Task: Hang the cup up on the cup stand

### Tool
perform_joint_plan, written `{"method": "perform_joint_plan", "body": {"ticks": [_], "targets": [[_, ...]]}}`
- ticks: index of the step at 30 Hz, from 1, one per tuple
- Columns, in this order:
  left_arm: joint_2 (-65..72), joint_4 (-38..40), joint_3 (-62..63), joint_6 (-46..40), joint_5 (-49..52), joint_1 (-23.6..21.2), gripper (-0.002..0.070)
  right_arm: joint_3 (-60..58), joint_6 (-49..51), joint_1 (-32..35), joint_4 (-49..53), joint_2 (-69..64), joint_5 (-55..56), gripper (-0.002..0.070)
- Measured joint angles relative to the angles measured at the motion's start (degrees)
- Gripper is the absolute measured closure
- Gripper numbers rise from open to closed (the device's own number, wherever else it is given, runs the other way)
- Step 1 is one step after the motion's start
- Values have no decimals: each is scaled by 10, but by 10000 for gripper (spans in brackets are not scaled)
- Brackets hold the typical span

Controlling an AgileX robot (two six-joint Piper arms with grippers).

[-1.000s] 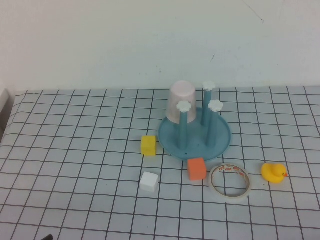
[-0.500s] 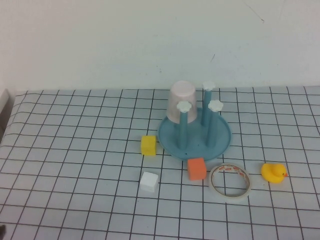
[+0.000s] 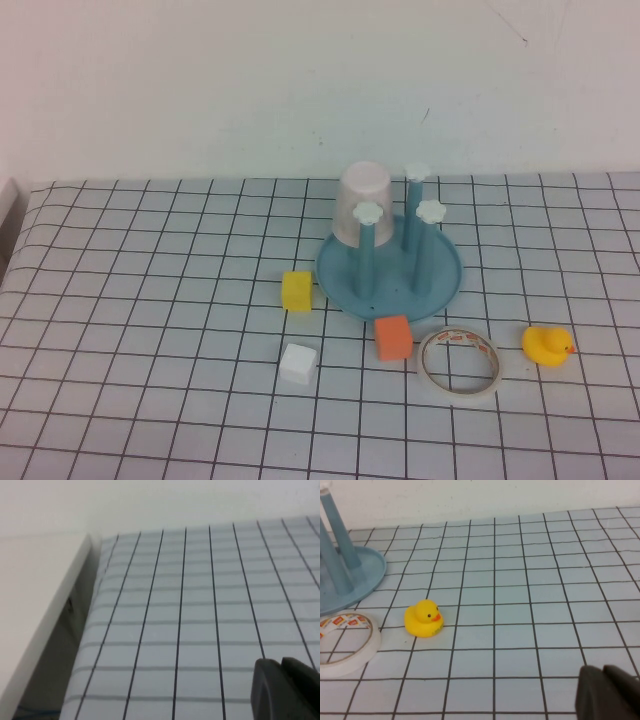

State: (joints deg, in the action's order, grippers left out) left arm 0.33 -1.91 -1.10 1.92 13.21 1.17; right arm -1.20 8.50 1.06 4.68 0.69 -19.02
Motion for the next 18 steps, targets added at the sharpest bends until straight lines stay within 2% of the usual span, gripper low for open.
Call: {"method": "perform_joint_plan", "body": {"ticks": [4,18], "targets": [[-8,0,0,2,40,0,678,0,0,0,1,0,-1,676],[-10,0,1,-10,43,0,678,0,0,0,1,0,-3,676]]}}
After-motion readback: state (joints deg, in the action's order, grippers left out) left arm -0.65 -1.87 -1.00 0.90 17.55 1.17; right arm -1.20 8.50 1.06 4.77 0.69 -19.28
